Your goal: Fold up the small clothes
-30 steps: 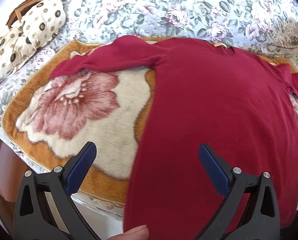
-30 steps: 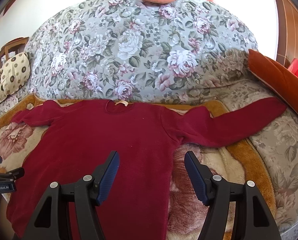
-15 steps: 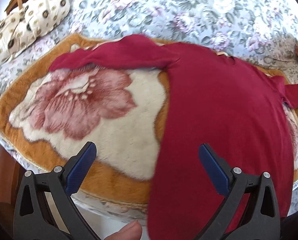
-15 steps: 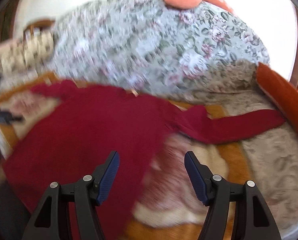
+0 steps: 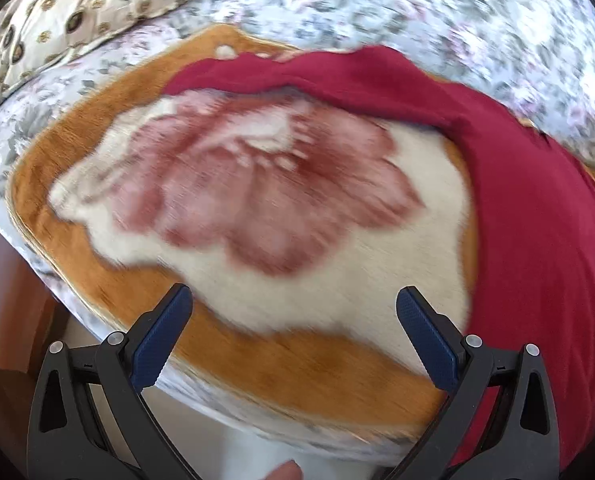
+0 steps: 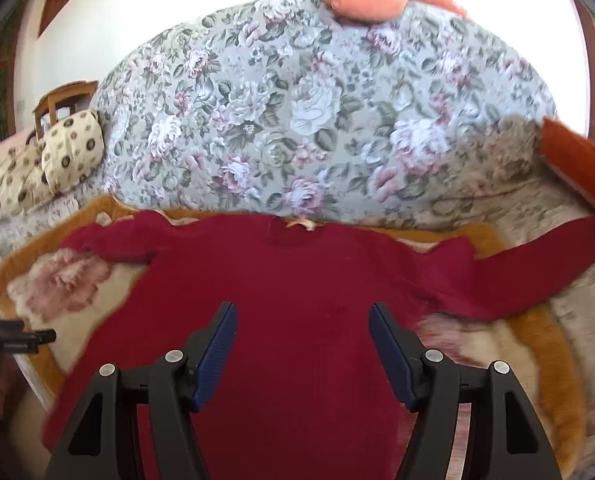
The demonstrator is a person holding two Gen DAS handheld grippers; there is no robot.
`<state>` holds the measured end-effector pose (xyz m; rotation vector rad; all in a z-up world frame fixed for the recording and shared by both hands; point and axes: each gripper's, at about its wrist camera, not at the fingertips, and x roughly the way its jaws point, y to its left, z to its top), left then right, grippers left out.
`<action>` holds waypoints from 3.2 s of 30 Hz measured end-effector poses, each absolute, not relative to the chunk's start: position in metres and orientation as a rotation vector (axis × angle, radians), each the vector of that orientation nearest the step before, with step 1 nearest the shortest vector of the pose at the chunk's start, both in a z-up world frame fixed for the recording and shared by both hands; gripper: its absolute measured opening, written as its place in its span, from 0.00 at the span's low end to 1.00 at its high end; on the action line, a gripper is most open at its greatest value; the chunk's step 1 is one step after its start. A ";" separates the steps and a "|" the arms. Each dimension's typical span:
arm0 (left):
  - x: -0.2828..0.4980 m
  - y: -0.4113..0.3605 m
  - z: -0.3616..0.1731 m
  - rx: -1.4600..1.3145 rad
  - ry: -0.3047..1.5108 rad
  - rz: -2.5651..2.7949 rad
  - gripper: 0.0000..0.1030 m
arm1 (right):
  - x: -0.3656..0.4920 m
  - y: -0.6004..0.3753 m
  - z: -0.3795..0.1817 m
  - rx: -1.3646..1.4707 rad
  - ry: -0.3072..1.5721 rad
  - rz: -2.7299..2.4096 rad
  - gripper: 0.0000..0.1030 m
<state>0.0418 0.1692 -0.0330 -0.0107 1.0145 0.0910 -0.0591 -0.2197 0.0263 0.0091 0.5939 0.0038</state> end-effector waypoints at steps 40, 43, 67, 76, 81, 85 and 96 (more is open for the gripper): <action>0.257 0.375 -0.064 -0.791 0.879 0.193 0.10 | -0.016 -0.182 -0.003 -0.023 0.750 0.098 0.64; 0.242 0.357 -0.036 -0.660 0.763 0.201 0.07 | -0.018 -0.188 -0.003 -0.019 0.754 0.084 0.64; 0.103 -0.011 -0.030 -0.169 0.786 -0.607 0.06 | 0.107 -0.219 -0.049 0.772 0.851 0.460 0.64; 0.069 -0.029 -0.050 -0.081 0.818 -0.749 0.32 | 0.122 -0.212 -0.086 0.943 1.010 0.494 0.65; 0.062 -0.021 -0.054 -0.112 0.821 -0.759 0.44 | 0.116 -0.221 -0.093 0.940 1.050 0.453 0.65; 0.069 -0.011 -0.063 -0.184 0.843 -0.775 0.43 | 0.103 -0.214 -0.085 0.791 1.082 0.413 0.60; 0.071 -0.008 -0.070 -0.196 0.860 -0.779 0.43 | 0.111 -0.270 -0.038 0.262 0.889 0.057 0.05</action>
